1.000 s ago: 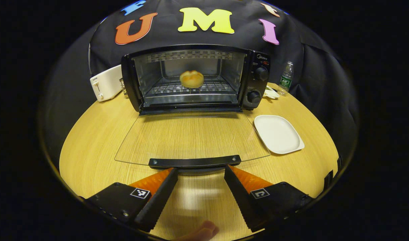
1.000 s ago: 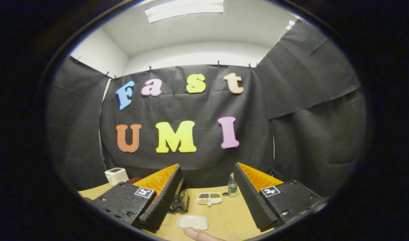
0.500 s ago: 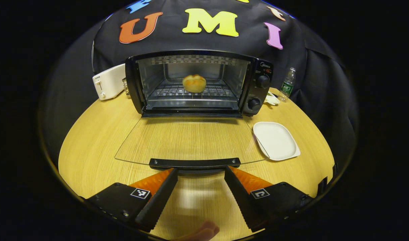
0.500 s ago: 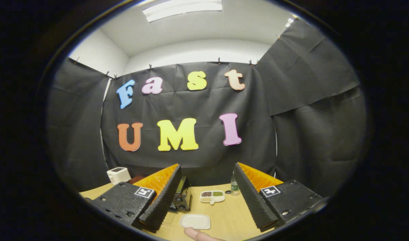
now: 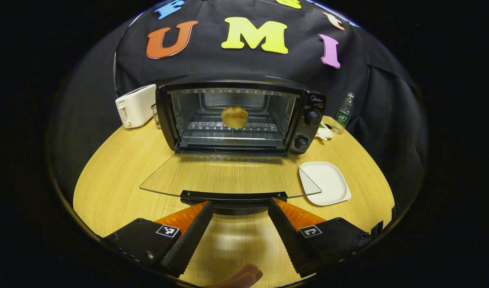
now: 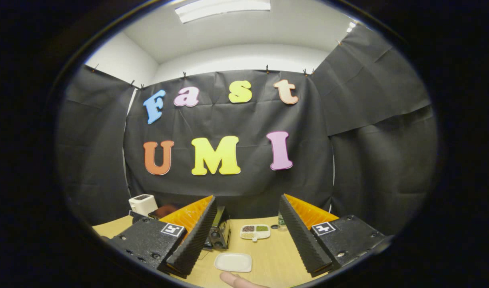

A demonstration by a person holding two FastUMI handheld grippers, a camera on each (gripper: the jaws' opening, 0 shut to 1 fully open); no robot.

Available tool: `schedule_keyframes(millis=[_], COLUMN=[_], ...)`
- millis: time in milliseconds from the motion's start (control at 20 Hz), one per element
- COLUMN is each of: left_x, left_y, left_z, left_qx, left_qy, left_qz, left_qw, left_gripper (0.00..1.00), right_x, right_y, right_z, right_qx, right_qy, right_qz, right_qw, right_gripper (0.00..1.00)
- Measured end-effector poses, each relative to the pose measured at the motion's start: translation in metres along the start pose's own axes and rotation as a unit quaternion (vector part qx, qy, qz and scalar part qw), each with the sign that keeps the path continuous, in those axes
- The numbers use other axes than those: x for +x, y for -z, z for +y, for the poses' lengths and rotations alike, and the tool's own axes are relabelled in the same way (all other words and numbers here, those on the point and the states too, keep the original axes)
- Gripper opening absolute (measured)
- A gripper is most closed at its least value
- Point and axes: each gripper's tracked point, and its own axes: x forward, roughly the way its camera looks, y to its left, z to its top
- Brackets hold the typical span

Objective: Open the electric oven with the left hand, put the food in, and close the electric oven.

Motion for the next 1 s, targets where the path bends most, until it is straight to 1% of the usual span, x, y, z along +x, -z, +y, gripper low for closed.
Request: schedule_keyframes(millis=[100, 150, 550, 700, 800, 900, 950, 1000], left_x=[-0.002, -0.008, -0.008, -0.01, -0.008, -0.007, -0.006, -0.005], left_y=[-0.013, -0.019, -0.052, -0.07, -0.079, -0.091, -0.098, -0.104], left_z=[0.008, 0.008, 0.008, 0.01, 0.01, 0.01, 0.01, 0.011], left_qx=[0.02, 0.028, 0.026, 0.029, 0.042, 0.054, 0.054, 0.051], left_qy=[-0.023, -0.023, -0.02, -0.02, -0.019, -0.016, -0.015, -0.015], left_qz=[-0.02, -0.034, -0.062, -0.089, -0.106, -0.124, -0.132, -0.138], left_qw=[0.999, 0.999, 0.998, 0.995, 0.993, 0.991, 0.99, 0.989], left_gripper=[0.93, 0.93, 0.95, 0.95, 0.96, 0.97, 1.0, 0.97], right_x=[0.0, 0.001, 0.003, 0.002, 0.001, 0.0, 0.0, 0.001], right_y=[0.001, 0.002, 0.01, 0.012, 0.014, 0.016, 0.017, 0.018], right_z=[0.0, 0.0, -0.001, -0.002, -0.004, -0.005, -0.005, -0.005], right_qx=[-0.001, -0.003, -0.003, 0.0, 0.0, 0.0, 0.0, 0.0], right_qy=[-0.001, 0.0, 0.002, 0.003, 0.005, 0.006, 0.007, 0.008], right_qz=[0.001, 0.001, 0.013, 0.014, 0.015, 0.017, 0.019, 0.02], right_qw=[1.0, 1.0, 1.0, 1.0, 1.0, 1.0, 1.0, 1.0], right_gripper=[0.94, 0.94, 0.94, 0.94, 0.94, 0.94, 0.94, 0.94])
